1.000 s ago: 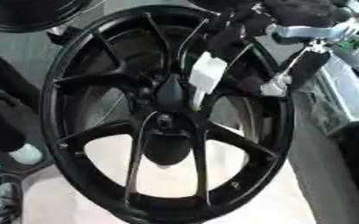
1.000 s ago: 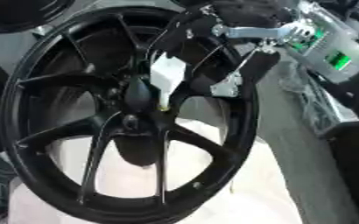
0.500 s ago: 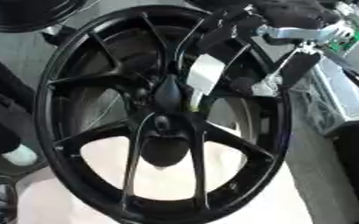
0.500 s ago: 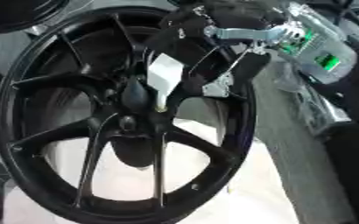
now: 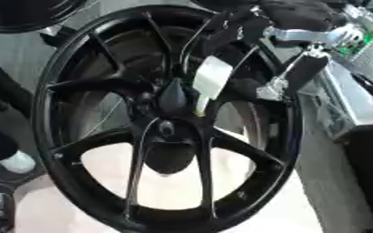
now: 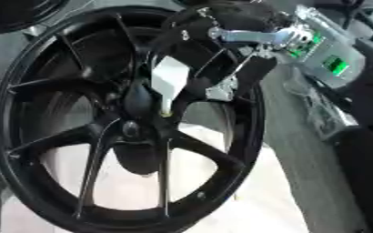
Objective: Pull the pin out of the wheel hub.
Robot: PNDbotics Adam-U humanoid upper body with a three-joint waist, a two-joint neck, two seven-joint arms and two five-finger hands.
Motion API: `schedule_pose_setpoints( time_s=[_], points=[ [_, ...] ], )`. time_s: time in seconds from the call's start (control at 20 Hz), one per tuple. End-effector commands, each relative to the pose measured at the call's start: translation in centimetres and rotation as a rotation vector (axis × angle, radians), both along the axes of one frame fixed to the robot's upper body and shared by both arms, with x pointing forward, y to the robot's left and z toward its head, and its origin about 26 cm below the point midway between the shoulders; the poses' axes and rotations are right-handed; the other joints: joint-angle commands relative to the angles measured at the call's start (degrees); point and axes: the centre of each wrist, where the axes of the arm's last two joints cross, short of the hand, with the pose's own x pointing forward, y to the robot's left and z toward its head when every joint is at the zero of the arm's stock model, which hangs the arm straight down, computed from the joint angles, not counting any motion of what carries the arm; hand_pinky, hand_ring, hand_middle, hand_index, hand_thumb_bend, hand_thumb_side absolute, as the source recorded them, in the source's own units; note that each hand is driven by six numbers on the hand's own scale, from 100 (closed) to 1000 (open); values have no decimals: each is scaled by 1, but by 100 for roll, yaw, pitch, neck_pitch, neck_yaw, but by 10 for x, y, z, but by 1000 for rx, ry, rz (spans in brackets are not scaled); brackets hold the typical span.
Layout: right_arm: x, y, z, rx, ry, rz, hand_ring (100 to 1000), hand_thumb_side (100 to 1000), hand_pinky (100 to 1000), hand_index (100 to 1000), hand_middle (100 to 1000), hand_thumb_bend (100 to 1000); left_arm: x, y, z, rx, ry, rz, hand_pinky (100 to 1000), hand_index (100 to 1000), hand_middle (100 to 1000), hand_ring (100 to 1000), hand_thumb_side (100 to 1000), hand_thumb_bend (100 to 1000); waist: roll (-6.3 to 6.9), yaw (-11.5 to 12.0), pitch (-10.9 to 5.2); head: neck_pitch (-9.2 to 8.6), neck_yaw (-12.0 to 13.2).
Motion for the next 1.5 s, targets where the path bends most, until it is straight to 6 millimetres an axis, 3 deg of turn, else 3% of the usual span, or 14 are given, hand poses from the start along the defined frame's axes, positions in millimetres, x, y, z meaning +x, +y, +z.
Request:
schedule_pose_setpoints(
  time_s=[0.05,0.75,1.5],
  points=[
    [-2,2,9,-24,-21,9,699,480,910,931,744,138,0,0,5,8,-13,-8,678,796,667,712,1000,408,0,11,-66,-91,-25],
    [-2,2,9,-23,-38,6,719,499,908,930,771,176,0,-1,4,8,-9,-15,678,792,656,711,1000,410,-11,29,-10,-167,44],
    [-2,2,4,-32,-45,-9,715,478,905,931,761,115,1,-2,4,6,-6,-19,677,792,649,711,1000,412,-42,63,50,-210,-31]
  ],
)
